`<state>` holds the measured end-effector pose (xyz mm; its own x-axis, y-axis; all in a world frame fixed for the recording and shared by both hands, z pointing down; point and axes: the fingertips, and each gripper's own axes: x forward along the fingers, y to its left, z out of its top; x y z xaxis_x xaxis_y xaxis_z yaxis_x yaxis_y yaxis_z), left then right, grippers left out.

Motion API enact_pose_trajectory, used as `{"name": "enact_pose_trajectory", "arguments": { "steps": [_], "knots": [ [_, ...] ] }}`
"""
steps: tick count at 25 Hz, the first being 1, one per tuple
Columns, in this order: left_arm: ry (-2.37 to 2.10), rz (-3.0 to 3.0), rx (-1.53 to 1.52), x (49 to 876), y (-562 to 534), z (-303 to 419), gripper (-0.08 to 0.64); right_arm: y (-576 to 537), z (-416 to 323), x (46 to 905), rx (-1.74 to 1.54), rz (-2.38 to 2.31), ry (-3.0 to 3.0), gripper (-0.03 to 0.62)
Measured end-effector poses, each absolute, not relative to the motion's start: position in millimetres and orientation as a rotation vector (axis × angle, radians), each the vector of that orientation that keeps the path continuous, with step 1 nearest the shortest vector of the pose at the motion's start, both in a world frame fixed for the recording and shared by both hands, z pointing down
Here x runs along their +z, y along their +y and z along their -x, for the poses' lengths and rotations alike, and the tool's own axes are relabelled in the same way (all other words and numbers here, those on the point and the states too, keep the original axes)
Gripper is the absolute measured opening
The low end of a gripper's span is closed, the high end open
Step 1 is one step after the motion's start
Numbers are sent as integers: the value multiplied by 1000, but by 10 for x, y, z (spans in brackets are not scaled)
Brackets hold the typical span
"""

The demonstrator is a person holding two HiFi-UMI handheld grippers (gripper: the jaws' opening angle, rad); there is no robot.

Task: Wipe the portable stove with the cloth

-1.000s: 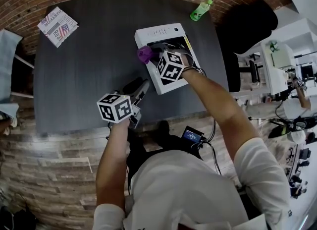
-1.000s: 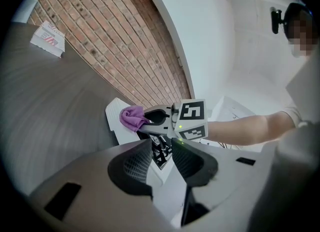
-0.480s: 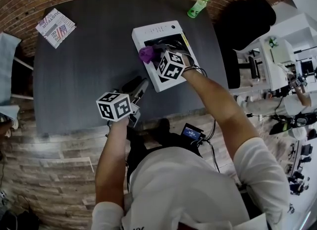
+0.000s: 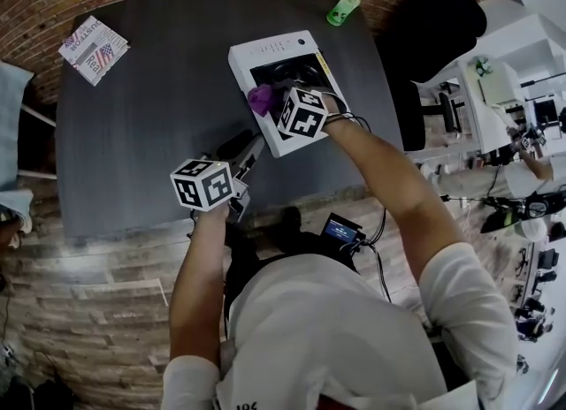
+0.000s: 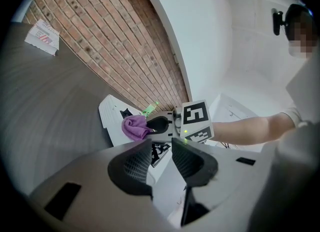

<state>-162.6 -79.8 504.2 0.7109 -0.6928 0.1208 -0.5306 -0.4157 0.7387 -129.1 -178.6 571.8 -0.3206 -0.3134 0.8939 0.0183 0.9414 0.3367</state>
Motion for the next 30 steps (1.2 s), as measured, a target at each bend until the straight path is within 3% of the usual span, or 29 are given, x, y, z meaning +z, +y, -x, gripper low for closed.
{"name": "enact_pose_trajectory", "arguments": {
  "steps": [15,30],
  "knots": [
    [-927,-2107,-269,5067,-678,1634,118,-1358,1149,5743,-302,-120,-1778,121],
    [-933,-2098,-290,5078,-623,1749,118,-1038,1171,5780,-539,57,-1681,120]
  ]
}}
